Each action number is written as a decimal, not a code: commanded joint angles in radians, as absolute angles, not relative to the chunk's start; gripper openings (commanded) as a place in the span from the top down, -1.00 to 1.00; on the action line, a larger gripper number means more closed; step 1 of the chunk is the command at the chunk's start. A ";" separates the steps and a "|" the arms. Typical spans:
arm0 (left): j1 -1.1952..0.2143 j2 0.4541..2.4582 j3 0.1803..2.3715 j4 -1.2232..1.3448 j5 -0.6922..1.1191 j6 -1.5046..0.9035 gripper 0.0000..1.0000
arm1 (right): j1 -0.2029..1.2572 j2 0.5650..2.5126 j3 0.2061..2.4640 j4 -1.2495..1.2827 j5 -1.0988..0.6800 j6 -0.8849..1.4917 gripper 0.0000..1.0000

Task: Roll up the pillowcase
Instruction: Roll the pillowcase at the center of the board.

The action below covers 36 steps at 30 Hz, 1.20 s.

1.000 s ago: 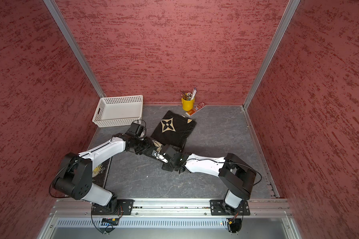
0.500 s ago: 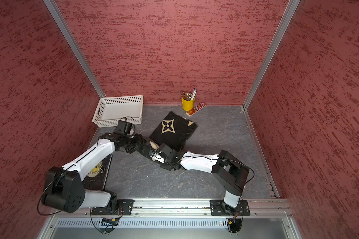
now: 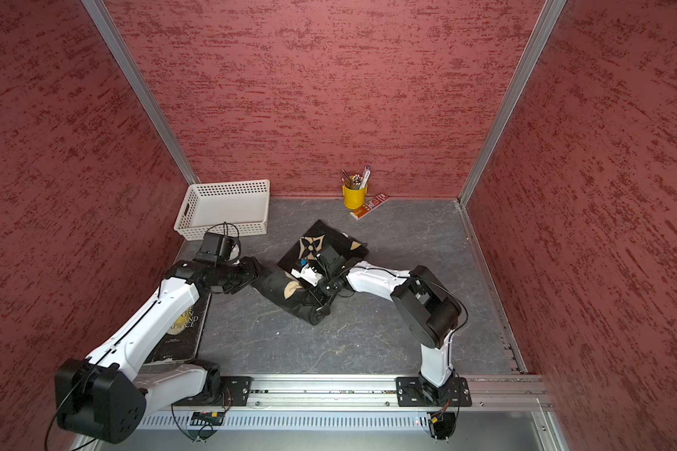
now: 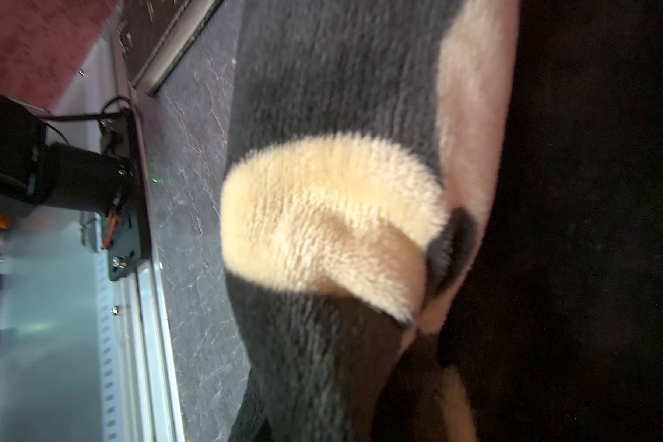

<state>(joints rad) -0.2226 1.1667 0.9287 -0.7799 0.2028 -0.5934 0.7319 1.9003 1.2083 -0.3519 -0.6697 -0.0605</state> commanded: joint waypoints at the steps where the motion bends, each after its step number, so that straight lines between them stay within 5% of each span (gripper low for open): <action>1: -0.270 1.181 0.928 -0.788 0.172 -0.570 -0.32 | 0.667 1.958 1.228 -0.338 -0.842 0.042 0.68; 9: -0.300 1.330 0.934 -0.687 0.192 -0.597 -0.31 | 0.586 1.960 1.142 -0.162 -0.940 0.215 0.60; 13: -0.304 1.456 0.969 -0.638 0.212 -0.612 -0.30 | 0.586 1.937 1.104 -0.130 -0.888 0.239 0.36; 17: -0.311 1.543 1.008 -0.649 0.208 -0.617 -0.29 | 0.587 1.849 1.036 -0.095 -0.752 0.263 -0.04; 19: -0.316 1.559 1.013 -0.652 0.206 -0.618 -0.29 | 0.594 1.771 1.000 -0.105 -0.619 0.261 -0.47; 20: -0.317 1.559 1.010 -0.649 0.205 -0.619 -0.29 | 0.601 1.737 0.991 -0.124 -0.553 0.255 -0.86; 21: -0.318 1.554 1.004 -0.643 0.206 -0.621 -0.29 | 0.614 1.692 0.987 -0.158 -0.465 0.244 -0.97; 30: -0.318 1.541 0.998 -0.636 0.210 -0.617 -0.29 | 0.880 1.466 1.020 -0.298 0.199 -0.029 -0.97; 36: -0.313 1.528 0.977 -0.619 0.221 -0.621 -0.29 | 0.983 1.572 1.092 -0.254 0.210 -0.143 -0.97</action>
